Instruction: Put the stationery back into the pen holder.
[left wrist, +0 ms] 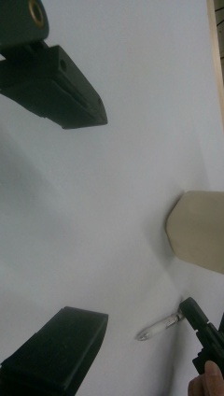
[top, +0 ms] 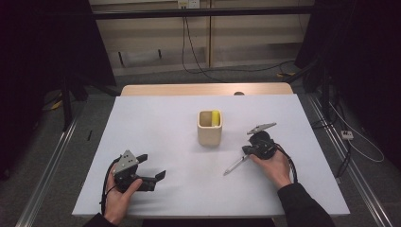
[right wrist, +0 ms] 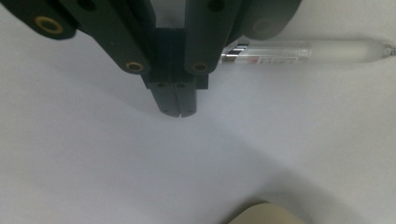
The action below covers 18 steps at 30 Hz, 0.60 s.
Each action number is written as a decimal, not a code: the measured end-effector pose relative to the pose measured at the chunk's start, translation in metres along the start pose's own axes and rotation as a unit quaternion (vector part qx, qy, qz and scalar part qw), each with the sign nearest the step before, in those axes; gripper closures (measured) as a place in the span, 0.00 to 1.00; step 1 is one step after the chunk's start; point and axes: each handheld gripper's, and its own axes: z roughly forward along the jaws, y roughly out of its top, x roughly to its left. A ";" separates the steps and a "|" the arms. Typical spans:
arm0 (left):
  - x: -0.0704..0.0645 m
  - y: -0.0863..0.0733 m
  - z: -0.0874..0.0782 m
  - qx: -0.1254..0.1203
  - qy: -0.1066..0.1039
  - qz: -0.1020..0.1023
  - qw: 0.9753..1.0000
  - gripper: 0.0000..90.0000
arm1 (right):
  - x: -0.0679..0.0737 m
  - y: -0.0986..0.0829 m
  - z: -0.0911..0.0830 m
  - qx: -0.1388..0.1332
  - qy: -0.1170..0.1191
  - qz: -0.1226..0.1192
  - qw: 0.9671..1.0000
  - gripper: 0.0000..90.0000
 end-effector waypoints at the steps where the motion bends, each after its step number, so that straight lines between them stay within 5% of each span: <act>1: 0.000 0.000 0.000 0.000 0.000 0.002 1.000 0.06 | 0.000 -0.001 -0.001 0.002 0.000 0.001 1.000 1.00; 18: 0.000 0.000 0.000 0.000 0.000 0.002 1.000 0.06 | -0.004 -0.015 -0.014 0.009 -0.008 -0.009 1.000 1.00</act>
